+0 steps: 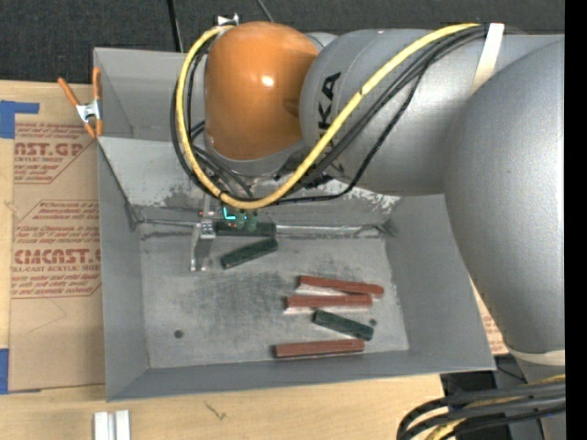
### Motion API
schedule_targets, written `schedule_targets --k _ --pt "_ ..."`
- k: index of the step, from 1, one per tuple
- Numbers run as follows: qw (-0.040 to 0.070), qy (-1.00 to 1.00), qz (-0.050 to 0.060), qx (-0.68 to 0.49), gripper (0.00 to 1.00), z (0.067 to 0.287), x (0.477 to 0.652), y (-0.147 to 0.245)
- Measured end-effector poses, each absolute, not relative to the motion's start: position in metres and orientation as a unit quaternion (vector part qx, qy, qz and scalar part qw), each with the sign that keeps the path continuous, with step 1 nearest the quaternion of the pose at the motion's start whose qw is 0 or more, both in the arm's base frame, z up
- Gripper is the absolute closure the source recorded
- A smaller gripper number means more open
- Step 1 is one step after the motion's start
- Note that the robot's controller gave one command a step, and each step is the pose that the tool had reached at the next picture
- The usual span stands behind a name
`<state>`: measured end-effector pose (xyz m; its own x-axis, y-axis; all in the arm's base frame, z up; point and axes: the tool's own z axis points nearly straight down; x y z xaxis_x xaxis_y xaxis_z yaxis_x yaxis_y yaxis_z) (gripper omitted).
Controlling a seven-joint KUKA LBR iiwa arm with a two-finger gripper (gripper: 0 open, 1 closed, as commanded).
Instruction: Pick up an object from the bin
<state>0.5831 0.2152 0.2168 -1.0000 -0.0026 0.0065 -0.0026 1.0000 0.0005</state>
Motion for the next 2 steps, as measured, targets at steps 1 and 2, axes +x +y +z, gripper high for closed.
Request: schedule_targets --k 1,2 --pt "-0.001 -1.0 -0.001 0.0 0.0 0.222 0.585 0.214" --pt "-0.001 -0.999 -0.002 -0.04 0.0 0.208 0.586 0.181"
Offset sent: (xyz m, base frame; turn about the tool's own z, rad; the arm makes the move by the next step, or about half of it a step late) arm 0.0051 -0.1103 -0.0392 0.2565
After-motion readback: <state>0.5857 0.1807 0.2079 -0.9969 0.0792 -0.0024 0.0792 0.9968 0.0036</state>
